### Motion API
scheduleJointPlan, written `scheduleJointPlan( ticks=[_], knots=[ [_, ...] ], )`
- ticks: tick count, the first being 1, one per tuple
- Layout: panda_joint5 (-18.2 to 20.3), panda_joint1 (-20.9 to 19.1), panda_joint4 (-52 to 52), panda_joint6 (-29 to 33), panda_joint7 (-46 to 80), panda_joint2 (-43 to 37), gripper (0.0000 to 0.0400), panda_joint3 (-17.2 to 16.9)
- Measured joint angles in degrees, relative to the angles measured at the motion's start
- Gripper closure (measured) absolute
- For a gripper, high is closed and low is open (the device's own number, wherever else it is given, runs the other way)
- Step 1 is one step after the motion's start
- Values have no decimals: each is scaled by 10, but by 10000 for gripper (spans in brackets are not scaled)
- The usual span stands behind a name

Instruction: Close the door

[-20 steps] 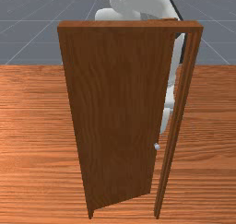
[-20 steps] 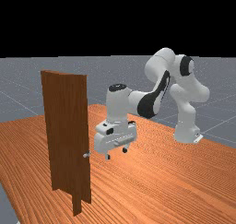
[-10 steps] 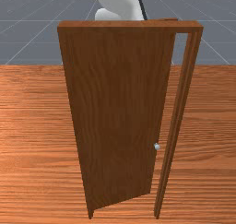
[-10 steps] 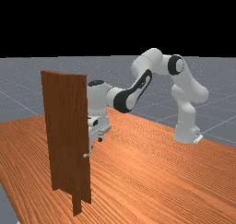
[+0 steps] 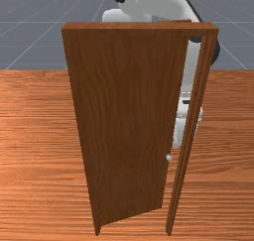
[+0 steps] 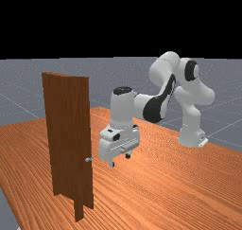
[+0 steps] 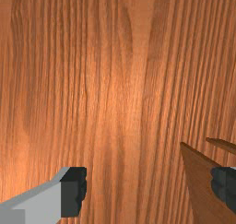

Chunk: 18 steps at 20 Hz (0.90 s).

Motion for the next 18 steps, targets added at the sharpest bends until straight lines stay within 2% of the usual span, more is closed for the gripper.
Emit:
scheduleJointPlan(
  ticks=[3, 4, 6, 7, 8, 9, 10, 11, 12, 15, 18],
  knots=[
    [37, -17, -24, 5, 138, -13, 0, -38],
    [43, -36, -30, 8, 131, -17, 0, -46],
    [28, -84, -36, 17, -17, -21, 0, -35],
    [32, -95, -32, 15, -14, -19, 0, -40],
    [22, -111, -36, 20, -87, -21, 0, -31],
    [19, -117, 0, 6, -110, -1, 0, -28],
    [15, -122, 124, -73, -149, 64, 0, -22],
    [15, -122, 61, -20, -148, 35, 0, -21],
    [16, -122, 152, -62, -149, 85, 0, -21],
    [9, -120, 145, -57, -176, 83, 0, -15],
    [-20, -114, 128, -42, -335, 75, 0, 22]
  ],
)
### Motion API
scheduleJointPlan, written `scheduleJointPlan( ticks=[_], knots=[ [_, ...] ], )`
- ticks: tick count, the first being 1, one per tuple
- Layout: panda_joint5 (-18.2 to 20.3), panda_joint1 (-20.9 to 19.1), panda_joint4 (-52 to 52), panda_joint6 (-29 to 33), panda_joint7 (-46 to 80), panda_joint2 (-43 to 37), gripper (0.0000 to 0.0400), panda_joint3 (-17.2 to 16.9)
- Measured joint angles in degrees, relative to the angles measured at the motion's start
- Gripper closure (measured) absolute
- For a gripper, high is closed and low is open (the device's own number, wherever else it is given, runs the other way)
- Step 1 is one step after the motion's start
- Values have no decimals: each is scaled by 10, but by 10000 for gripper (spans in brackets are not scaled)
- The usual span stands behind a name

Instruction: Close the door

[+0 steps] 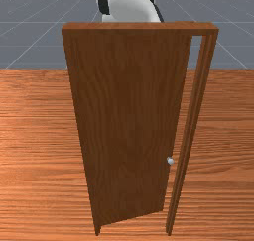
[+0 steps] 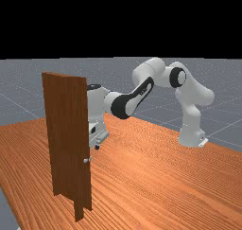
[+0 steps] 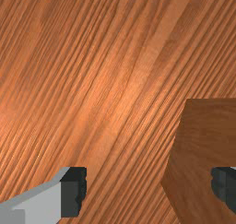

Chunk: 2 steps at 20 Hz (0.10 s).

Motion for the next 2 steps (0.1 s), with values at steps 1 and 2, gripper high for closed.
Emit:
scheduleJointPlan(
  ticks=[1, 2],
  knots=[
    [-12, 4, 1, 1, -72, 2, 0, 17],
    [-17, 17, 9, -1, -78, 4, 0, 20]
  ],
)
